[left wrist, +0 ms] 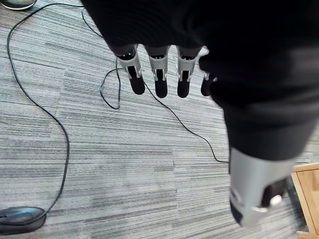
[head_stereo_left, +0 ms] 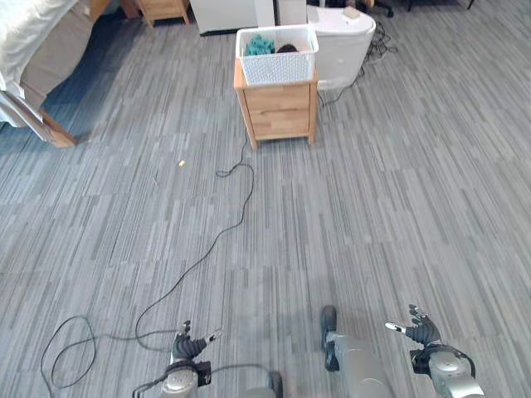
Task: Grab the laundry basket,head to the washer,open it,put in the laundry and shut it.
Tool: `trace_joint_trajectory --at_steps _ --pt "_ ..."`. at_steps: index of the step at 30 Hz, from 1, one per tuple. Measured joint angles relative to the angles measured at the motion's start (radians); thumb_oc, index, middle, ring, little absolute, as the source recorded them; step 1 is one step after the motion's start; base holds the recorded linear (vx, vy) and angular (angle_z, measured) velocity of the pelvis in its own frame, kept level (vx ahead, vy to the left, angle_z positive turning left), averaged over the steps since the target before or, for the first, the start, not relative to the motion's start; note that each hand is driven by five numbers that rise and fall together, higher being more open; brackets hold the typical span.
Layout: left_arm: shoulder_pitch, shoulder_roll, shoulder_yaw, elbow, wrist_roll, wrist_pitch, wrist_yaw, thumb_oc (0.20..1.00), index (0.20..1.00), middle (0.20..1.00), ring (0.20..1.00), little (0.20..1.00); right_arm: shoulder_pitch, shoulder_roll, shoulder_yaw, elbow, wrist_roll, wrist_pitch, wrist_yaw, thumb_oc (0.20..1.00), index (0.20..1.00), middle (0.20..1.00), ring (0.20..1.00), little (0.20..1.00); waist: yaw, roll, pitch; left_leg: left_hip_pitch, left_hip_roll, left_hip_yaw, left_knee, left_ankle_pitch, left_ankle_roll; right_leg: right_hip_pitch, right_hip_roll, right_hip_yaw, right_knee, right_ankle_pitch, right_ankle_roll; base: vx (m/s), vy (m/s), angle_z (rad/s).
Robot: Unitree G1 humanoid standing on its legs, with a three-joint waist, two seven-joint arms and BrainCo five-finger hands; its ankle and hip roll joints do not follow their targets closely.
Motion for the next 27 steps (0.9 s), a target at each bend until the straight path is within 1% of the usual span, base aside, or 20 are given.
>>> trace_joint_trajectory --at_steps 1,2,4,5,6,8,9,10,11,12,14,15,17,19,20,21,23,24,26,27 --pt "-0.005 0.000 -0.008 -0.003 0.000 -0.001 -0.004 1.000 1.000 1.000 1.000 1.000 0.012 -0.001 -0.014 -0.002 0.000 -0.004 0.003 1.000 1.000 1.000 1.000 1.000 -0.002 -0.025 -0.014 -0.059 -0.012 0.012 0.121 0.007 -0.037 0.036 -0.014 -0.013 -0.040 0.041 -0.023 0.18 -0.178 0.41" --pt "-0.009 -0.002 -0.011 0.003 0.000 0.000 -0.007 1.000 1.000 1.000 1.000 1.000 0.000 -0.008 -0.021 0.005 0.002 -0.006 0.003 1.000 1.000 1.000 1.000 1.000 -0.001 -0.029 -0.021 -0.100 -0.010 0.028 0.248 0.016 -0.069 0.066 -0.002 -0.014 -0.061 0.032 -0.110 0.18 -0.177 0.32" --pt "-0.016 -0.001 -0.028 0.015 0.000 0.000 -0.008 1.000 1.000 1.000 1.000 1.000 -0.017 -0.011 -0.021 0.006 0.003 -0.009 -0.002 1.000 1.000 1.000 1.000 1.000 0.006 -0.036 -0.030 -0.219 0.005 0.057 0.493 0.052 -0.096 0.100 0.007 -0.012 -0.080 0.028 -0.163 0.11 -0.101 -0.06" --pt "-0.015 -0.002 -0.036 0.018 0.000 0.000 -0.008 1.000 1.000 1.000 1.000 1.000 -0.022 -0.012 -0.018 0.004 0.003 -0.015 -0.004 1.000 1.000 1.000 1.000 1.000 0.005 -0.034 -0.034 -0.234 0.011 0.058 0.540 0.050 -0.097 0.108 0.012 -0.017 -0.083 0.044 -0.191 0.20 -0.118 -0.15" --pt "-0.024 0.000 -0.044 0.020 0.000 0.001 -0.010 1.000 1.000 1.000 1.000 1.000 -0.039 -0.010 -0.015 0.005 0.005 -0.022 -0.008 1.000 1.000 1.000 1.000 1.000 0.000 -0.042 -0.034 -0.302 0.018 0.073 0.598 0.031 -0.083 0.129 0.019 -0.008 -0.115 0.025 -0.218 0.28 -0.077 0.08" --pt "-0.070 -0.001 -0.047 0.019 0.000 -0.002 -0.011 1.000 1.000 1.000 1.000 1.000 -0.035 -0.008 -0.016 0.027 0.015 -0.013 -0.009 1.000 1.000 1.000 1.000 1.000 0.010 -0.058 -0.025 -0.345 0.010 0.138 0.549 0.009 -0.063 0.158 0.015 -0.003 -0.160 0.054 -0.244 0.30 -0.002 0.04" --pt "-0.074 0.000 -0.047 0.019 0.000 -0.001 -0.011 1.000 1.000 1.000 1.000 1.000 -0.041 -0.006 -0.014 0.032 0.025 -0.012 -0.008 1.000 1.000 1.000 1.000 1.000 0.019 -0.060 -0.022 -0.359 -0.001 0.147 0.499 0.008 -0.064 0.177 0.016 0.005 -0.175 0.049 -0.243 0.31 0.046 -0.12" --pt "-0.077 0.000 -0.047 0.020 0.000 0.000 -0.012 1.000 1.000 1.000 1.000 1.000 -0.040 -0.005 -0.012 0.039 0.026 -0.012 -0.010 1.000 1.000 1.000 1.000 1.000 0.019 -0.063 -0.020 -0.366 -0.009 0.161 0.422 0.008 -0.061 0.214 0.022 0.007 -0.213 0.033 -0.221 0.39 0.061 -0.07" --pt "-0.079 0.001 -0.046 0.019 0.000 -0.001 -0.013 1.000 1.000 1.000 1.000 1.000 -0.037 -0.005 -0.005 0.048 0.027 -0.012 -0.011 1.000 1.000 1.000 1.000 1.000 0.029 -0.073 -0.016 -0.365 -0.018 0.194 0.224 0.039 -0.057 0.273 0.031 0.008 -0.277 0.035 -0.197 0.43 0.077 -0.04" --pt "-0.080 0.002 -0.046 0.021 0.000 0.000 -0.013 1.000 1.000 1.000 1.000 1.000 -0.044 -0.004 0.006 0.070 0.027 -0.012 -0.011 1.000 1.000 1.000 1.000 1.000 0.033 -0.070 -0.015 -0.383 -0.019 0.196 0.072 0.106 -0.062 0.291 0.042 0.007 -0.288 0.019 -0.184 0.42 0.088 -0.05" --pt "-0.078 0.002 -0.043 0.024 0.000 0.001 -0.013 1.000 1.000 1.000 1.000 1.000 -0.048 -0.002 0.023 0.099 0.033 -0.008 -0.013 1.000 1.000 1.000 1.000 1.000 0.050 -0.045 -0.013 -0.426 0.007 0.191 -0.109 0.207 -0.076 0.321 0.077 0.008 -0.288 -0.009 -0.170 0.34 0.094 -0.17" --pt "-0.073 0.007 -0.043 0.025 0.000 0.002 -0.011 1.000 1.000 1.000 1.000 1.000 -0.039 0.006 0.023 0.118 0.033 0.000 -0.014 1.000 1.000 1.000 1.000 1.000 0.066 -0.040 -0.007 -0.477 0.035 0.192 -0.126 0.249 -0.066 0.365 0.103 0.017 -0.283 -0.033 -0.174 0.46 0.169 -0.27" --pt "-0.056 0.008 -0.044 0.033 0.000 0.008 -0.010 1.000 1.000 1.000 1.000 1.000 -0.025 0.009 0.021 0.119 0.033 0.000 -0.019 1.000 1.000 1.000 1.000 1.000 0.068 -0.039 -0.009 -0.485 0.031 0.201 -0.131 0.273 -0.065 0.415 0.110 0.016 -0.282 -0.059 -0.161 0.48 0.199 -0.16" --pt "-0.032 0.008 -0.044 0.033 0.000 0.008 -0.009 1.000 1.000 1.000 1.000 1.000 0.007 0.008 0.020 0.118 0.032 0.000 -0.026 1.000 1.000 1.000 1.000 1.000 0.082 -0.049 -0.024 -0.493 0.029 0.227 -0.122 0.284 -0.057 0.462 0.108 0.032 -0.282 -0.092 -0.190 0.54 0.236 -0.29" --pt "-0.032 0.008 -0.041 0.037 0.001 0.009 -0.009 1.000 1.000 1.000 1.000 1.000 0.004 0.009 0.012 0.117 0.032 0.000 -0.031 1.000 1.000 1.000 1.000 1.000 0.081 -0.044 -0.023 -0.500 0.027 0.229 -0.064 0.285 -0.050 0.484 0.103 0.041 -0.282 -0.128 -0.161 0.53 0.240 -0.49" --pt "-0.017 0.004 -0.026 0.048 0.001 0.011 -0.008 1.000 1.000 1.000 1.000 1.000 0.023 0.013 0.014 0.136 0.030 0.008 -0.032 1.000 1.000 1.000 1.000 1.000 0.086 -0.048 -0.046 -0.472 0.018 0.273 0.002 0.268 -0.004 0.538 0.086 0.071 -0.270 -0.165 -0.133 0.49 0.244 -0.31" --pt "-0.019 0.008 -0.028 0.042 0.001 0.011 -0.009 1.000 1.000 1.000 1.000 1.000 0.039 0.020 0.009 0.144 0.030 0.009 -0.033 1.000 1.000 1.000 1.000 1.000 0.078 -0.066 -0.059 -0.422 -0.014 0.277 -0.002 0.338 0.069 0.582 0.049 0.072 -0.248 -0.197 -0.083 0.51 0.308 -0.08" --pt "-0.032 0.007 -0.031 0.044 0.002 0.015 -0.009 1.000 1.000 1.000 1.000 1.000 0.040 0.026 0.011 0.150 0.030 0.011 -0.032 1.000 1.000 1.000 1.000 1.000 0.076 -0.079 -0.061 -0.402 -0.032 0.281 0.004 0.320 0.101 0.565 0.028 0.072 -0.183 -0.204 -0.071 0.36 0.284 0.13" --pt "-0.062 0.013 -0.045 0.039 0.013 0.018 -0.011 1.000 1.000 1.000 1.000 1.000 0.043 0.043 0.015 0.134 0.030 0.011 -0.030 1.000 1.000 1.000 1.000 1.000 0.068 -0.087 -0.065 -0.348 -0.058 0.279 -0.011 0.300 0.138 0.474 -0.006 0.069 0.095 -0.201 -0.064 0.34 0.277 0.27" --pt "-0.081 0.045 -0.047 0.032 0.013 0.018 -0.010 1.000 1.000 1.000 1.000 1.000 0.043 0.064 0.023 0.084 0.029 0.007 -0.029 1.000 1.000 1.000 1.000 1.000 0.057 -0.113 -0.078 -0.293 -0.094 0.276 -0.035 0.259 0.151 0.316 -0.079 0.072 0.453 -0.183 -0.020 0.35 0.265 0.27"
